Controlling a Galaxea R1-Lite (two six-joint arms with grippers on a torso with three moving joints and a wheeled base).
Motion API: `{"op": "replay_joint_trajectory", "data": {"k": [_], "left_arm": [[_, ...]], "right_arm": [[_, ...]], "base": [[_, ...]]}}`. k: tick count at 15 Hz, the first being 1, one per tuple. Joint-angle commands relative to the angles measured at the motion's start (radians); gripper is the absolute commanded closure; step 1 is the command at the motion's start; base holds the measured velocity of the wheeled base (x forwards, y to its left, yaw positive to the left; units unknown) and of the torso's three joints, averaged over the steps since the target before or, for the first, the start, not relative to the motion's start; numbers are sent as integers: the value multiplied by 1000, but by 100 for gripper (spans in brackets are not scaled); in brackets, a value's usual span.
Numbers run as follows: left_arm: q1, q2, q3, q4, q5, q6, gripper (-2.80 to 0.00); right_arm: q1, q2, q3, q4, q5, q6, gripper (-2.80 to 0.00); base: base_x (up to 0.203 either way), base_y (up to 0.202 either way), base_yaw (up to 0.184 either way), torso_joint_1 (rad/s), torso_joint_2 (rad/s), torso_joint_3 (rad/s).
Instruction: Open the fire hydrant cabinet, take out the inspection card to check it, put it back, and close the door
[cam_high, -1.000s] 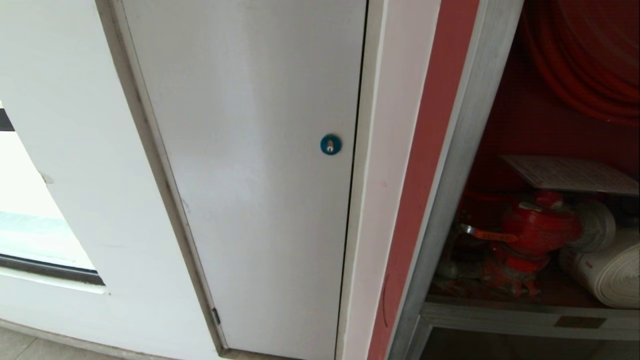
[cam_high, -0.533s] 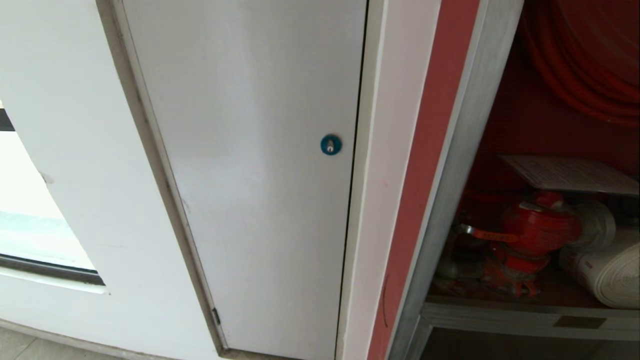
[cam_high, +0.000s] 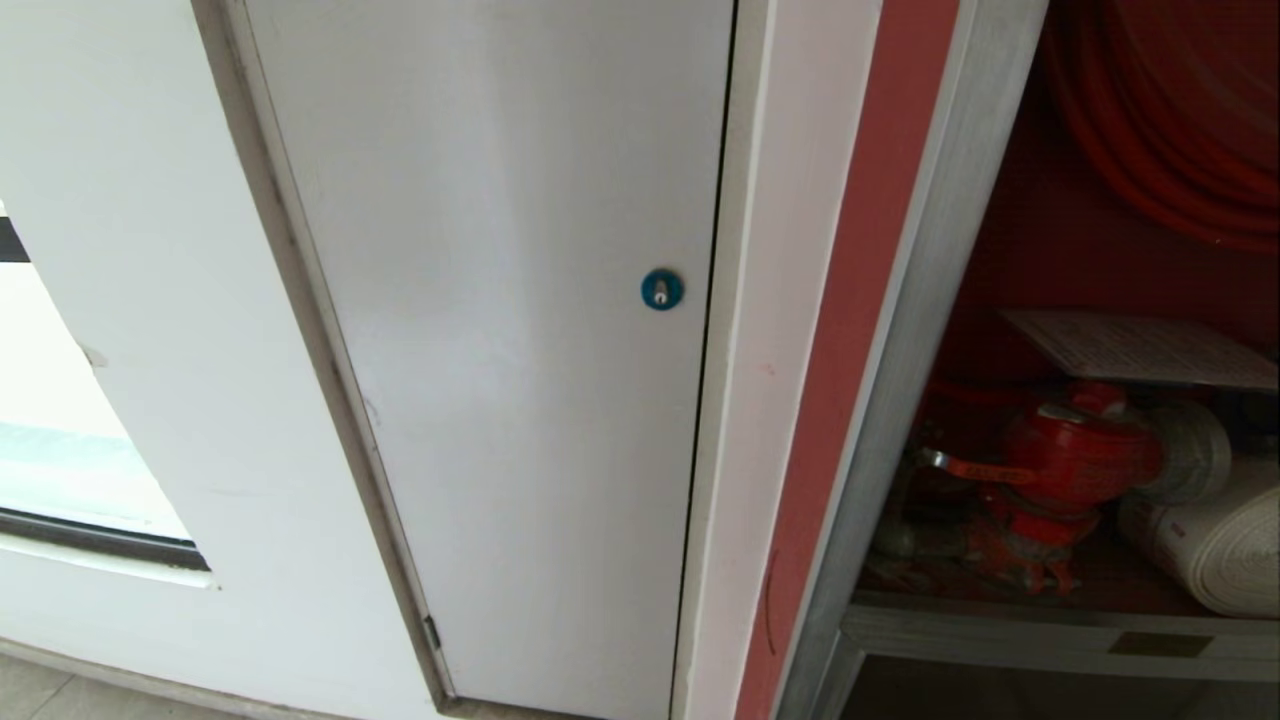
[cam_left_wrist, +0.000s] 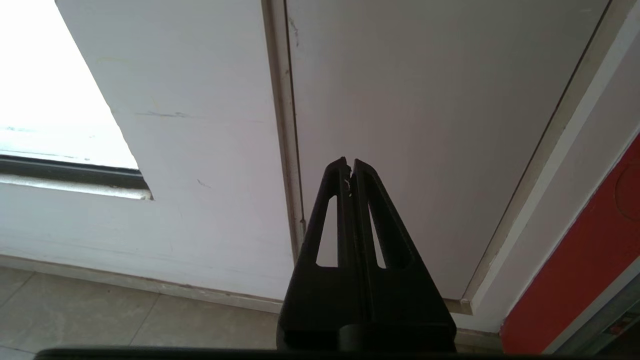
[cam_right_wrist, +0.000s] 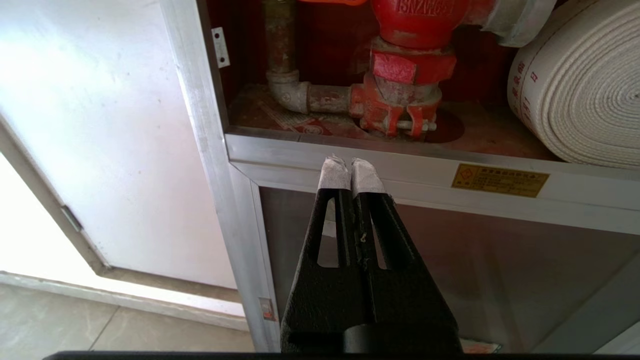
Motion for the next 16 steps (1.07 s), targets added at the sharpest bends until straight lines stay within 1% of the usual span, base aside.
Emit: {"op": "replay_joint_trajectory", "data": {"k": [1, 3, 5, 7, 11, 12, 14, 15, 16], "left_arm": [[0, 1, 5, -1, 0, 0, 0], [0, 0, 5, -1, 0, 0, 0], [0, 1, 5, -1, 0, 0, 0], [0, 1, 5, -1, 0, 0, 0], [0, 1, 5, -1, 0, 0, 0], [0, 1, 5, -1, 0, 0, 0], [0, 1, 5, -1, 0, 0, 0], [0, 1, 5, -1, 0, 0, 0], [0, 0, 5, -1, 0, 0, 0]], "right_arm": [[0, -1, 0, 0, -1, 2, 0], [0, -1, -12, 1, -14, 7, 0], [0, 12, -70, 12, -26, 9, 0], [0, 78, -143, 18, -30, 22, 0], [0, 307, -313, 28, -53, 190, 0], [0, 380, -353, 30, -81, 221, 0], [0, 509, -422, 30, -176, 248, 0], [0, 568, -455, 30, -232, 238, 0], [0, 619, -487, 30, -293, 207, 0]], "base": [[0, 0, 0, 0, 0, 0], [0, 0, 0, 0, 0, 0], [0, 0, 0, 0, 0, 0], [0, 0, 0, 0, 0, 0], [0, 0, 0, 0, 0, 0], [0, 0, 0, 0, 0, 0], [0, 0, 0, 0, 0, 0], [0, 0, 0, 0, 0, 0], [0, 0, 0, 0, 0, 0]]}}
